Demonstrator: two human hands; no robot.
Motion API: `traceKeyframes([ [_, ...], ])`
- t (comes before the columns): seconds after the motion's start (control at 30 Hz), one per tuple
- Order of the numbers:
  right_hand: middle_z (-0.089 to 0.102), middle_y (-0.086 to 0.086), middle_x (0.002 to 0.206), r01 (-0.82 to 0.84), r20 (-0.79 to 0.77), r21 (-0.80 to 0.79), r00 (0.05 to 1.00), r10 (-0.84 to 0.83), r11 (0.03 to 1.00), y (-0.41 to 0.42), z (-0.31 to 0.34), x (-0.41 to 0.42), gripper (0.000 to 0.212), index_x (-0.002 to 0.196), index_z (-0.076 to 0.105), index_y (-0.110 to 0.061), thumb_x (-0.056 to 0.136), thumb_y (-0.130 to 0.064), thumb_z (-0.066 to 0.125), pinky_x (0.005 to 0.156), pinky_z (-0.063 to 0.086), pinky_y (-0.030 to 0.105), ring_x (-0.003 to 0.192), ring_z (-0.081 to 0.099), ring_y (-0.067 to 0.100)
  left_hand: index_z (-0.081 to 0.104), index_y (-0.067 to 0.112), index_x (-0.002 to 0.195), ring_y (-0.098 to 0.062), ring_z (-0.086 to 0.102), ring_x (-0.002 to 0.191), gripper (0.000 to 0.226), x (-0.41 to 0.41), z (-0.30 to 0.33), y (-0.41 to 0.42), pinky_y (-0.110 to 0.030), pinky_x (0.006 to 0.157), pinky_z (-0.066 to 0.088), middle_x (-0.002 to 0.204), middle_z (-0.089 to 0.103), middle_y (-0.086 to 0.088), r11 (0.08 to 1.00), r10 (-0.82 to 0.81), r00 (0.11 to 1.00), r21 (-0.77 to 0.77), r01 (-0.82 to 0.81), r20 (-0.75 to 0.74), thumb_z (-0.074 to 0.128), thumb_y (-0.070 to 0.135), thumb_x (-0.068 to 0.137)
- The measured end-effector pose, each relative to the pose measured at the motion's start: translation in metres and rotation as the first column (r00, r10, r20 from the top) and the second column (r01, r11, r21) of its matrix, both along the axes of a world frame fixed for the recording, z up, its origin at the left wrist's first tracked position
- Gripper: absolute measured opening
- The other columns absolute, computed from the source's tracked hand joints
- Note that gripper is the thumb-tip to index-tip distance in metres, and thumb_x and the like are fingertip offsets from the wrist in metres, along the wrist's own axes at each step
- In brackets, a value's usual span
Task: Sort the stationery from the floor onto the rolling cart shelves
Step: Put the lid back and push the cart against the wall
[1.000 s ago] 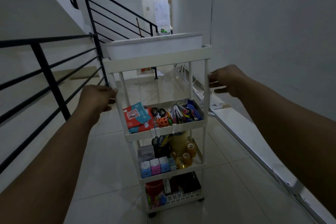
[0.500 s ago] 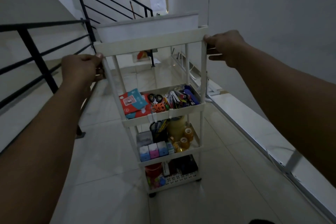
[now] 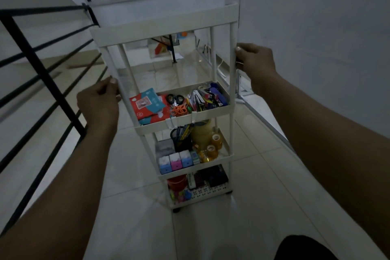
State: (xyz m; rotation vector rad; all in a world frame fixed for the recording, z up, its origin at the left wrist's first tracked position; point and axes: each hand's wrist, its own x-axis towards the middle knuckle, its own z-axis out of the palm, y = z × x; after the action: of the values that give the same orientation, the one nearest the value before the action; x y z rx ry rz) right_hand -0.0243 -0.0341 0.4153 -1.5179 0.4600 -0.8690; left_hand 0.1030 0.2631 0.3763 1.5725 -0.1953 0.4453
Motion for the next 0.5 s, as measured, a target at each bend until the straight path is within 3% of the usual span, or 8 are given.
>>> traceKeyframes([
  [0.17,0.068,0.002,0.115,-0.003,-0.078,0.033,0.997,0.006,0.999,0.004,-0.060,-0.007,0.029,0.123,0.064,-0.014,0.096,-0.016,0.053,0.094,0.053,0.033,0.104,0.064,0.015,0.071,0.036,0.080,0.000,0.068,0.071,0.014,-0.019,-0.054,-0.007,-0.026,0.071,0.056,0.075,0.071,0.014,0.998,0.056,0.997,-0.007,-0.057,-0.057,0.062,0.033,0.089],
  [0.27,0.066,-0.002,0.119,-0.008,-0.200,0.002,0.980,0.008,1.000,0.005,-0.092,-0.013,0.029,0.122,0.065,-0.019,0.097,-0.023,0.050,0.099,0.049,0.037,0.110,0.059,0.015,0.067,0.034,0.074,0.002,0.063,0.067,0.020,-0.027,-0.083,-0.011,-0.025,0.069,0.056,0.076,0.070,0.009,0.995,0.095,0.992,0.031,-0.093,-0.083,0.058,0.031,0.092],
  [0.4,0.063,-0.004,0.120,0.036,-0.232,0.042,0.972,-0.026,0.998,0.008,-0.115,-0.013,0.029,0.120,0.065,-0.023,0.098,-0.027,0.047,0.100,0.047,0.037,0.114,0.056,0.017,0.059,0.024,0.063,-0.003,0.054,0.061,0.032,-0.026,-0.103,-0.016,-0.026,0.064,0.047,0.063,0.058,0.012,0.994,0.100,0.987,0.056,-0.093,-0.125,0.051,0.032,0.093],
  [0.5,0.062,0.001,0.119,0.049,-0.264,0.142,0.964,-0.009,0.989,0.012,-0.124,-0.008,0.033,0.124,0.062,-0.021,0.098,-0.034,0.045,0.100,0.047,0.040,0.112,0.057,0.019,0.060,0.021,0.061,-0.012,0.054,0.067,0.037,-0.021,-0.113,-0.020,-0.032,0.069,0.046,0.065,0.058,0.004,0.994,0.077,0.954,-0.049,-0.095,-0.290,0.047,0.037,0.092],
])
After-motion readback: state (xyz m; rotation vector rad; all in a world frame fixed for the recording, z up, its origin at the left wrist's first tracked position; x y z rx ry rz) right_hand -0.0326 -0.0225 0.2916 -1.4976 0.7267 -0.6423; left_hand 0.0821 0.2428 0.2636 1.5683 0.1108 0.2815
